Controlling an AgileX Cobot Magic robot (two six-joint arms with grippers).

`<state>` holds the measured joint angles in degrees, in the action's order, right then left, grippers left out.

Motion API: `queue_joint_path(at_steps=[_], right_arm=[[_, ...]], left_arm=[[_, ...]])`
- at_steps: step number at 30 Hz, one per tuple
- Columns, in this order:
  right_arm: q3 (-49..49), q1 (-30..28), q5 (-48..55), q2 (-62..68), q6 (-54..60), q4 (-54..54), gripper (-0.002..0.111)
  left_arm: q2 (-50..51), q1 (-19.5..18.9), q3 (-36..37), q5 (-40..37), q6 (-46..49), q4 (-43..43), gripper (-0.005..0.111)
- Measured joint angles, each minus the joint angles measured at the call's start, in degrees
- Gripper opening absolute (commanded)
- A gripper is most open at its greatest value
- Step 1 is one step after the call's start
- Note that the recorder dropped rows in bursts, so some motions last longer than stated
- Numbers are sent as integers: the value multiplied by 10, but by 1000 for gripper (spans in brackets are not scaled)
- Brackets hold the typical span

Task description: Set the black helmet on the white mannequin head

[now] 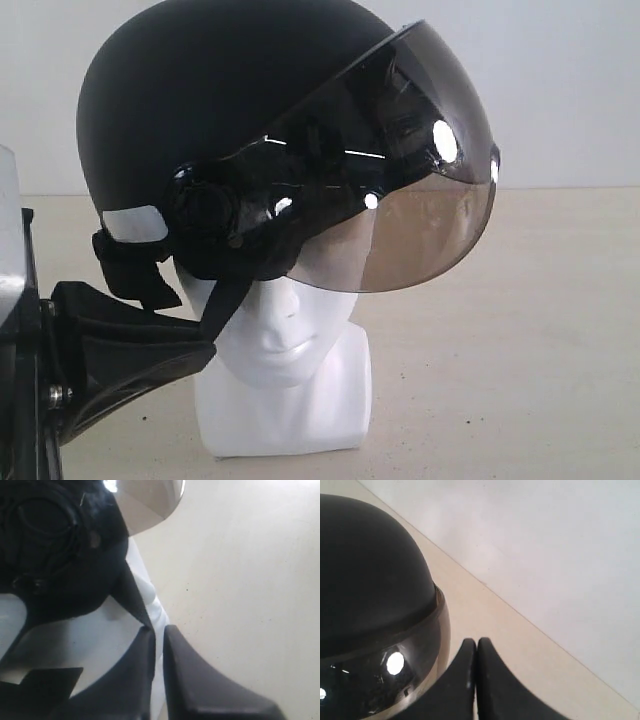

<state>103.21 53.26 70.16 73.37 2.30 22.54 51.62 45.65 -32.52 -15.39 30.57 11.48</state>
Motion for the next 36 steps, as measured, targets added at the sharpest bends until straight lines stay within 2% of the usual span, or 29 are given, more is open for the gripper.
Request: queue_joint_path(at_steps=[2, 6, 8, 11, 21, 30, 36], right_arm=[[0, 0, 0, 0, 0, 0, 0], [0, 0, 1, 0, 0, -4, 0], [0, 0, 1, 0, 0, -5, 0], [0, 0, 1, 0, 0, -11, 0], [0, 0, 1, 1, -1, -1, 0], [0, 0, 1, 1, -10, 1, 0], [0, 0, 1, 1, -15, 1, 0]], left_arm=[[0, 0, -1, -3, -8, -1, 17], [0, 5, -9, -28, -44, -29, 46], [0, 7, -13, -55, -73, -55, 56], [0, 11, -14, -69, -107, -79, 57], [2, 14, -35, -99, -129, -108, 57], [7, 17, -74, -173, -213, -216, 57], [7, 17, -74, -150, -228, -233, 57]])
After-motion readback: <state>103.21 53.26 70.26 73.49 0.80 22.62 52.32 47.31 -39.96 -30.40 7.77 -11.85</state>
